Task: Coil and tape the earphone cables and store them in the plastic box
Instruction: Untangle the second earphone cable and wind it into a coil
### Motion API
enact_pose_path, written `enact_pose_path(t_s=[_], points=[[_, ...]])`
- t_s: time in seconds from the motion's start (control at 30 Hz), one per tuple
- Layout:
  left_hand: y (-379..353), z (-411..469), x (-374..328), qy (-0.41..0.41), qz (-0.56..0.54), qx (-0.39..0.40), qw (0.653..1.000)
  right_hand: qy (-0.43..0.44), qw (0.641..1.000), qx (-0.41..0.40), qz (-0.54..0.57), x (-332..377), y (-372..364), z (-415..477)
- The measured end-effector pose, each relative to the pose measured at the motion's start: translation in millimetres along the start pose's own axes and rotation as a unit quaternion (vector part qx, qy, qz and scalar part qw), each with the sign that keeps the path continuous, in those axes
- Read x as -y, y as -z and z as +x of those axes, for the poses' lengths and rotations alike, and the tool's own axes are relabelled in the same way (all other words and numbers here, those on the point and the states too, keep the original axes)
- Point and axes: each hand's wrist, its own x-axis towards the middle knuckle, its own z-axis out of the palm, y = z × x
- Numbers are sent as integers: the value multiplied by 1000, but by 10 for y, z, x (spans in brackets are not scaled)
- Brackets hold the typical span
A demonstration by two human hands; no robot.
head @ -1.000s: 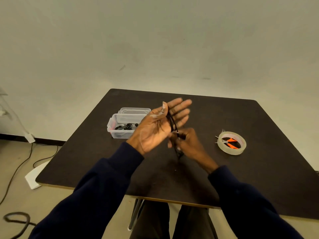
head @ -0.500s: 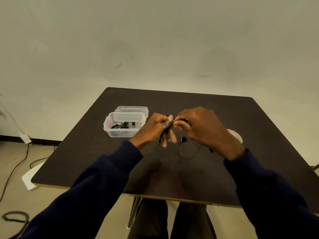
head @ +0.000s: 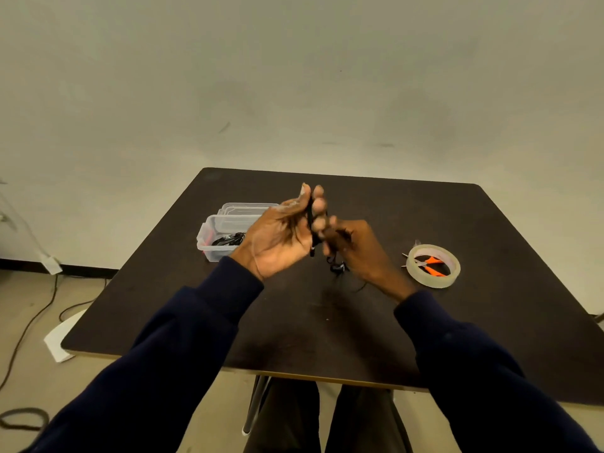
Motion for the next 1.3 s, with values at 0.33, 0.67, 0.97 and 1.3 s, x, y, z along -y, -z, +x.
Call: enact_pose_path(t_s=[0.33,0.67,0.97,1.3], points=[[-117,175,-94,-137,-63,46,988,-117,976,87,164,95,-297,-383],[178,184,-82,-223,351,-152,897,-131,975,37,178,174,-293,-687],[293,139,296,-54,560,-153,813,87,982,-72,-149,229,282,-130],[75,68,234,24,156,-82,984,33,995,-90,-16,-26,299,135]])
